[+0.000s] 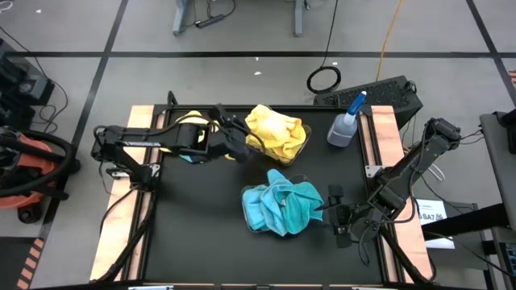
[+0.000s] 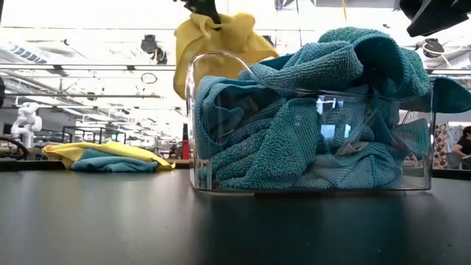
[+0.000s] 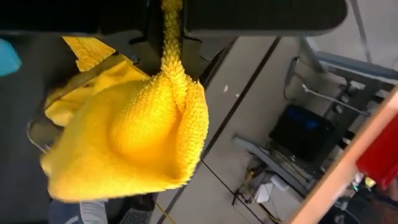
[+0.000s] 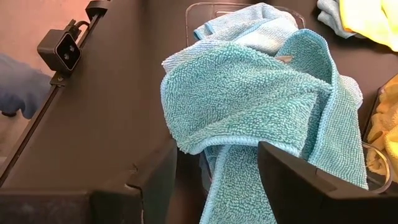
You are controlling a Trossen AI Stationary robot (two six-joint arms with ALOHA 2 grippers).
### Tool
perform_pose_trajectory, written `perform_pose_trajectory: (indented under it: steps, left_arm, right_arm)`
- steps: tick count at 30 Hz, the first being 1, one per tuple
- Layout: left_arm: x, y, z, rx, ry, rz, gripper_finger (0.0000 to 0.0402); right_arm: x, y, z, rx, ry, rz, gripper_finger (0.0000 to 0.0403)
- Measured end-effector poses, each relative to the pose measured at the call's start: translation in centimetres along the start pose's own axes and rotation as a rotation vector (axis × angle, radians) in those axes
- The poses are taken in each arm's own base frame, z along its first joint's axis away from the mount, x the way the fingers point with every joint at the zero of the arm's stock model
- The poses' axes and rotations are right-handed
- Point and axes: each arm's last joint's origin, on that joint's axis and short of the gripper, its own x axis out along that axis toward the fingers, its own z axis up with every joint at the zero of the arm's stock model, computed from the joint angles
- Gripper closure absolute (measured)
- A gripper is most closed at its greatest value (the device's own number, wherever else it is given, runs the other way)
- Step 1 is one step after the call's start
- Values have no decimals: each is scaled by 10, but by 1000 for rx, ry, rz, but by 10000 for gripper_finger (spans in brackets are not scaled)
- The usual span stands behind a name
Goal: Sort microfiber towel by color & place in baskets
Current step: Put the yellow microfiber cloth into the top transparent bin
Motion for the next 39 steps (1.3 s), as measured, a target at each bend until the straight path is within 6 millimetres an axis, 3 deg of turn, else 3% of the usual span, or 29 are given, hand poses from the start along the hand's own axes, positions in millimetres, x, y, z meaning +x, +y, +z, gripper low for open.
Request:
perform_pose_trajectory:
  steps: [8,19,25,32,39]
  left_arm:
    - [-8,-13,-4,2,-11,-32,389]
    - [-10,-14,19,-7,-190,-31,389]
    - [-8,-12,19,27,-189,-36,389]
    - [24,-10,8,25,-146,-51,389]
    - [85,16,-1,38,-192,-204,389]
  right_arm:
    - [0,0,0,0,0,0,188]
    - [0,0,0,0,0,0,188]
    - [0,0,0,0,0,0,188]
    - [0,0,0,0,0,0,188]
    - [0,0,0,0,0,0,188]
